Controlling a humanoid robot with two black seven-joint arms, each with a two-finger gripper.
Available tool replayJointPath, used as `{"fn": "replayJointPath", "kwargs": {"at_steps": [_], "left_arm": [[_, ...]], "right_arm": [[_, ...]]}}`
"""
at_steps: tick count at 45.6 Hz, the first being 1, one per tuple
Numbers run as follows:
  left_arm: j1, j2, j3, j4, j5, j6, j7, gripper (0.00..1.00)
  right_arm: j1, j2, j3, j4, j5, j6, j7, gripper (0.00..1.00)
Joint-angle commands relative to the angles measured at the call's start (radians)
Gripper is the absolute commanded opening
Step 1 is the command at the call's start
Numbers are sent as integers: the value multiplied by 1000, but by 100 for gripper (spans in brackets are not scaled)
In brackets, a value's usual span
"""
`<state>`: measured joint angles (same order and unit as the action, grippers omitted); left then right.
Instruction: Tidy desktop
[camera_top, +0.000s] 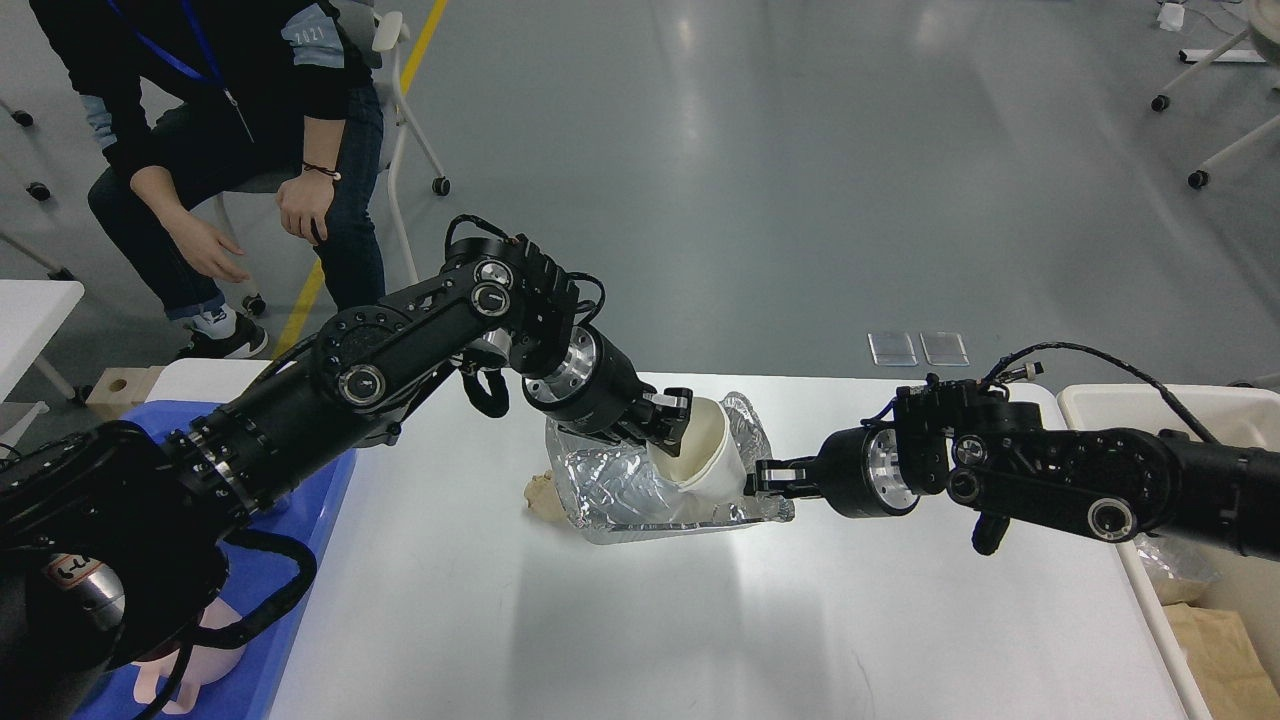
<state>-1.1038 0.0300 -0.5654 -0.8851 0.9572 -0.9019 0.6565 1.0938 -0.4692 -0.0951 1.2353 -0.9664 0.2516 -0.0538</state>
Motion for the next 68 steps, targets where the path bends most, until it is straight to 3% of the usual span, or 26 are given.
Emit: {"fn": "replayJointPath", "kwargs": {"at_steps": [1, 7, 28, 42, 59, 68], "left_arm": [[2, 4, 1, 0, 0, 78, 0, 69], [-4, 10, 4, 0, -6, 120, -1, 96], [-91, 64, -18, -3, -37, 126, -2, 97], [-140, 203, -11, -11, -74, 115, -2, 97], [-91, 375, 5, -17, -69, 117, 9, 97], [-37, 407, 5, -17, -54, 149, 52, 97]], "right_arm": [[0, -2, -3, 1, 0, 2, 0, 0], [0, -2, -5, 1, 0, 2, 0, 0], [-3, -49, -9, 23, 0, 5, 0, 0], [-3, -63, -11, 30, 0, 3, 0, 0], [-6, -71, -15, 32, 0, 5, 0, 0], [-11, -115, -15, 49, 0, 6, 0, 0]]}}
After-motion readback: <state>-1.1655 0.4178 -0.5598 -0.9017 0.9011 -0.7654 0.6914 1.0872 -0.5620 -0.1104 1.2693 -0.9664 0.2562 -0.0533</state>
